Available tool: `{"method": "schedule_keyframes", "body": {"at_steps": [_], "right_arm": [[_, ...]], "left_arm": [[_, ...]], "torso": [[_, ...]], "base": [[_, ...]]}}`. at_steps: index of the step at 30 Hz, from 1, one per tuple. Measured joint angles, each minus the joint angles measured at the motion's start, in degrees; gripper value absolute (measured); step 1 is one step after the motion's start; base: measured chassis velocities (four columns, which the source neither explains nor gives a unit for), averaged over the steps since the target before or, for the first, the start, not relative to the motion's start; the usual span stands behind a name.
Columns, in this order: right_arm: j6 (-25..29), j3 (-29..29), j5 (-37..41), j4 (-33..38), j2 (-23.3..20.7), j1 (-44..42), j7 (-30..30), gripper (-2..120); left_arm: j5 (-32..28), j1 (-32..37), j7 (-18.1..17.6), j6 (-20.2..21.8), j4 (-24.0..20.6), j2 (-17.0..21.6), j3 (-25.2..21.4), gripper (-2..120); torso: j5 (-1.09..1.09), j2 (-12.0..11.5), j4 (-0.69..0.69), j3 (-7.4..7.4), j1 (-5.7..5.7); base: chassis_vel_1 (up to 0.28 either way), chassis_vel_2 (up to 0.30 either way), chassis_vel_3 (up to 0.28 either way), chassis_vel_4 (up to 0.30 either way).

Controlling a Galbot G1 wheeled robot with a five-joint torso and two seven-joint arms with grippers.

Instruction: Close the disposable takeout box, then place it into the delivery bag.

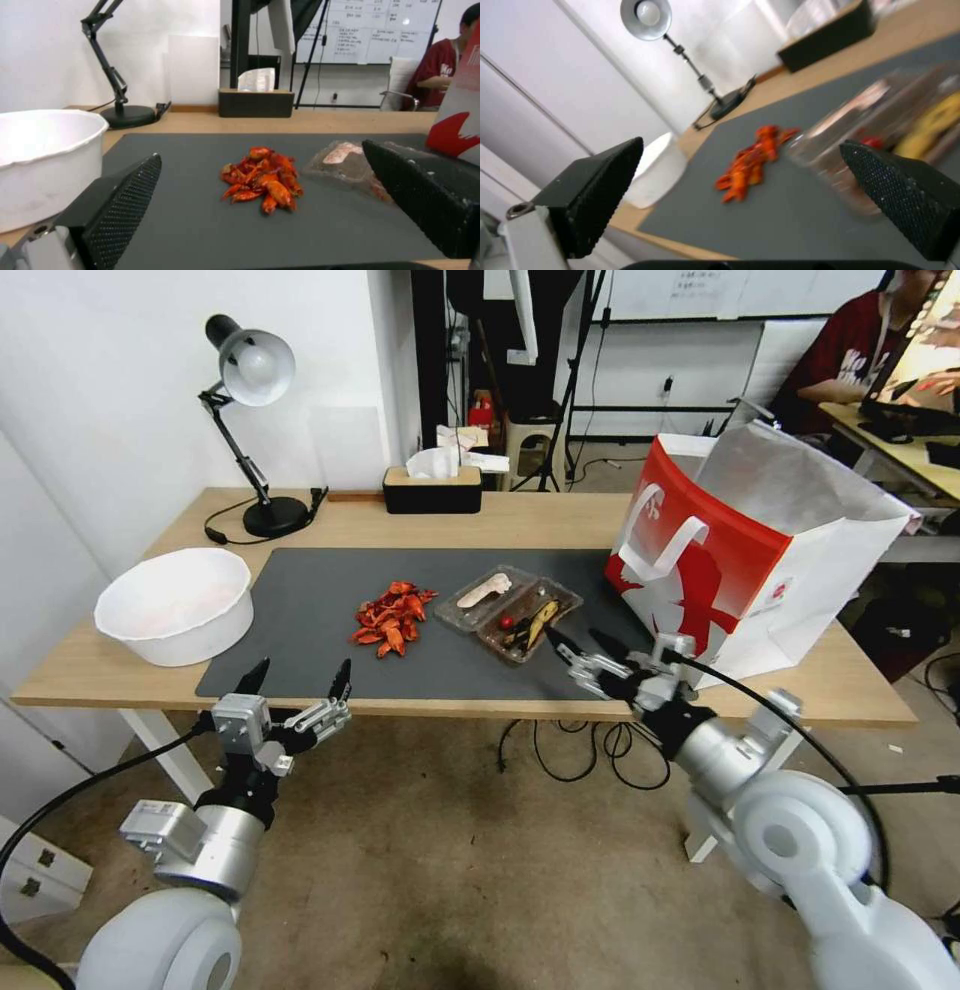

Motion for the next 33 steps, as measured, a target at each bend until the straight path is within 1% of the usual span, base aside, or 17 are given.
{"method": "schedule_keyframes", "body": {"at_steps": [1,3,5,7,14,19,33], "right_arm": [[-0.19,-0.78,0.76,-0.37,0.40,0.62,0.62,100],[-0.98,-3.88,2.17,-2.57,2.64,2.82,2.39,100],[-1.03,-4.30,2.21,-3.00,3.04,3.07,2.58,100],[-1.10,-6.15,2.23,-5.68,5.05,4.57,3.89,100],[-1.07,-7.94,2.51,-9.18,7.28,7.85,6.57,100],[-1.05,-8.39,2.80,-10.90,8.11,8.60,7.95,100],[-1.91,-8.85,3.38,-12.84,8.36,9.23,10.66,100]], "left_arm": [[0.07,0.11,0.01,-0.03,-0.03,-0.07,-0.06,100],[0.42,0.65,0.06,-0.23,-0.15,-0.46,-0.33,100],[0.47,0.75,0.09,-0.26,-0.15,-0.52,-0.40,100],[0.61,1.10,0.25,-0.64,-0.08,-0.74,-0.73,100],[1.41,1.19,0.77,-1.08,0.48,-1.56,-0.85,100],[2.05,1.24,0.77,-1.10,0.79,-2.06,-0.67,100],[2.06,0.64,0.77,-1.17,1.42,-2.05,-0.69,100]], "torso": [[0.00,0.00,0.01,0.00,0.00],[0.00,0.00,0.01,0.00,0.00],[0.01,0.00,0.00,0.00,0.00],[-0.01,0.00,0.00,0.00,0.00],[0.00,0.00,0.00,0.00,0.00],[0.00,0.00,0.00,0.00,0.00],[0.00,0.00,0.00,0.00,0.00]], "base": [[0.000,0.000,0.000,0.000],[0.000,0.000,0.000,0.000],[0.000,0.000,0.000,0.000],[0.000,0.000,0.000,0.000],[0.000,0.000,0.000,0.000],[0.000,0.000,0.000,0.000],[0.000,0.000,0.000,0.000]]}}
